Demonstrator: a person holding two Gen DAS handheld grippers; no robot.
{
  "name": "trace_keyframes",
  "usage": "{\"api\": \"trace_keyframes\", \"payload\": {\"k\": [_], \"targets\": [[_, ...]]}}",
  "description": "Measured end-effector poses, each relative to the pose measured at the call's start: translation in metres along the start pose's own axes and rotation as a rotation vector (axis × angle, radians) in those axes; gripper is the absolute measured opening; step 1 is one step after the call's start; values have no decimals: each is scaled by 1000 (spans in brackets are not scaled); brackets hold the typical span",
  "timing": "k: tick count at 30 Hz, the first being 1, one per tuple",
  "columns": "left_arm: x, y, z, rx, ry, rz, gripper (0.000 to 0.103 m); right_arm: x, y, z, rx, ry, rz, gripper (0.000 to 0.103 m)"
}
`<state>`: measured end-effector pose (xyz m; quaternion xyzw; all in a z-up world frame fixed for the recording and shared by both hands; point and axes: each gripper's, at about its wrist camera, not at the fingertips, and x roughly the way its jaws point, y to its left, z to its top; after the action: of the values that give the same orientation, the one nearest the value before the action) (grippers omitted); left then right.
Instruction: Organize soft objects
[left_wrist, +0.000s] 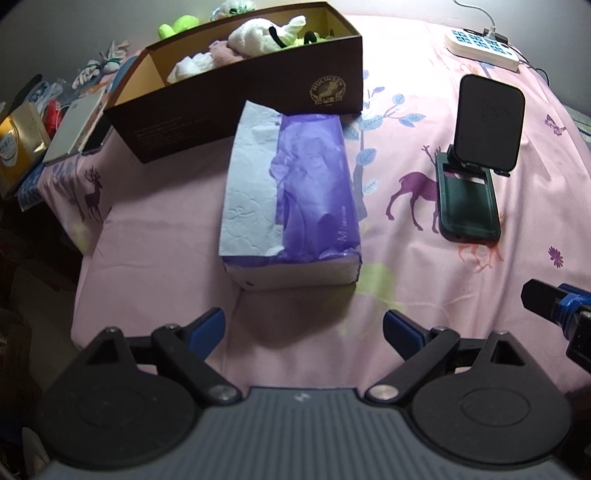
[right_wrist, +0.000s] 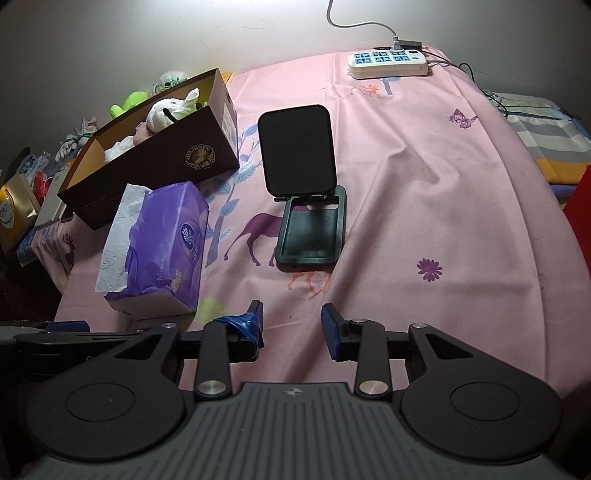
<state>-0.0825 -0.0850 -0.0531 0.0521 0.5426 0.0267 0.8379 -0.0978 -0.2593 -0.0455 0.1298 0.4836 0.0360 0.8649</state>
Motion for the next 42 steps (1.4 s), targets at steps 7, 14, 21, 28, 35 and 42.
{"api": "trace_keyframes", "payload": {"k": [7,14,21,28,35,42], "targets": [[2,-15,-1,44,5,-15,96,3,-14,-5,47,23,-27,17],[2,-29,2,84,-7,-27,96,1,-28,-5,76,7,-48,18],[-11,-25,15,66,-96,15,96,-4,-19,1,5,-69,-43,18],[-16,-10,32,39,-138,56,96,-1,-8,17,-13,-114,-29,18],[-23,21,57,-9,-202,100,96,0,16,36,-56,-180,-18,18],[-22,51,79,-32,-246,115,96,6,44,58,-62,-208,-6,18]]}}
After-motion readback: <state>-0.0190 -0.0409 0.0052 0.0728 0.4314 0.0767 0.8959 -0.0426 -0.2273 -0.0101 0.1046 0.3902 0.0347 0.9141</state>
